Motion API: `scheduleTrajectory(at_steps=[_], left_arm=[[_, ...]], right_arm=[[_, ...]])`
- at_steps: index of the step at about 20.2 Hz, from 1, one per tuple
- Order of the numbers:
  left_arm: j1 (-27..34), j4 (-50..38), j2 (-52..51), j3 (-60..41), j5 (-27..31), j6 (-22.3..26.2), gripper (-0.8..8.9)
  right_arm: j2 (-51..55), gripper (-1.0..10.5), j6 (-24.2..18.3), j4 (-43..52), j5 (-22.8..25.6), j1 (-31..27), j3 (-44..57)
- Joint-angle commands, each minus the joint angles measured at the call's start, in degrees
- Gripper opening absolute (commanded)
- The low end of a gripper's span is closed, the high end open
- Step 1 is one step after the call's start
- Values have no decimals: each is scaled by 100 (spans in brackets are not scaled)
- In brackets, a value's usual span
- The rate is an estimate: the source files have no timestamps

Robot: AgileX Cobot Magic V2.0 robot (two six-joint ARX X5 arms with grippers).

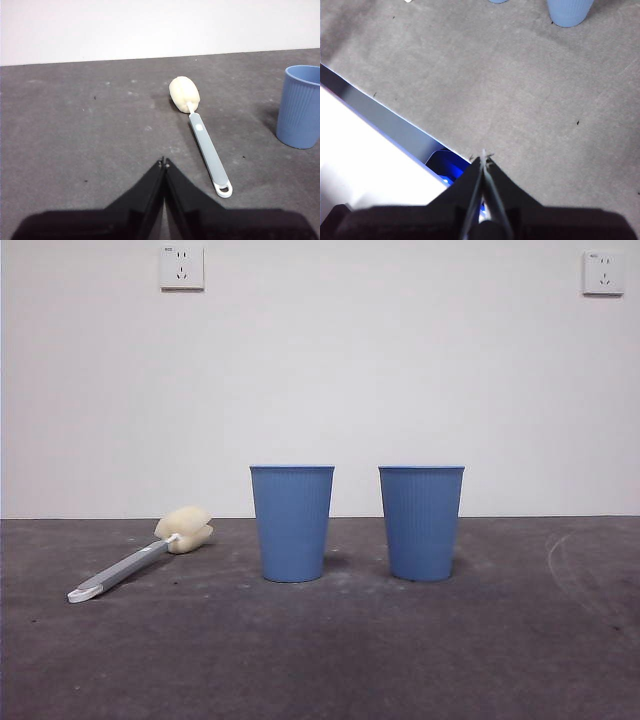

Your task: Pick up the cup brush,pick up the cup,insert the brush into the cup,clean the cup,put the cup brush back,put the cup back to the fixed position on the table

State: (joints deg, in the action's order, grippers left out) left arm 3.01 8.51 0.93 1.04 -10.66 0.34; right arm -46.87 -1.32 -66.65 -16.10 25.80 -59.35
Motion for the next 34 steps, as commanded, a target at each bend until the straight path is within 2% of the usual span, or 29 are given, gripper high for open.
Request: scheduleTrajectory(at_steps=[1, 16, 18, 19, 21, 23, 25, 26, 28, 31, 34], left_arm=[[17, -39, 42, -46, 20, -120, -4], [17, -42, 389, -46, 20, -120, -4], [17, -42, 439, -46, 20, -120, -4], [17, -42, 459, -46, 20, -120, -4], [17, -44, 507, -46, 20, -120, -4], [17, -42, 557, -46, 20, -120, -4], [17, -42, 610, -46, 20, -120, -4], [17, -44, 654, -46, 20, -120, -4], [17, -44, 750, -46, 20, -120, -4], [17, -44, 894, -46, 20, -120, -4], [17, -44, 981, -46, 20, -120, -4]], right_arm=[[-22, 0, -39, 20, 118, 4, -7], [-15, 0, -42, 57, 640, -7, -7], [35, 0, -74, 55, 894, -33, -7], [70, 0, -236, 98, 1043, -42, -7], [173, 0, -328, 474, 1239, -101, 24], [409, 0, -367, 1180, 1156, -258, 120], [713, 0, -332, 2103, 824, -509, 354], [1056, 0, -232, 2887, 439, -780, 654], [1676, 0, -105, 3998, 9, -1303, 1318], [2647, 0, -269, 4712, 214, -2094, 2494], [3185, 0, -345, 4953, 520, -2509, 3237]])
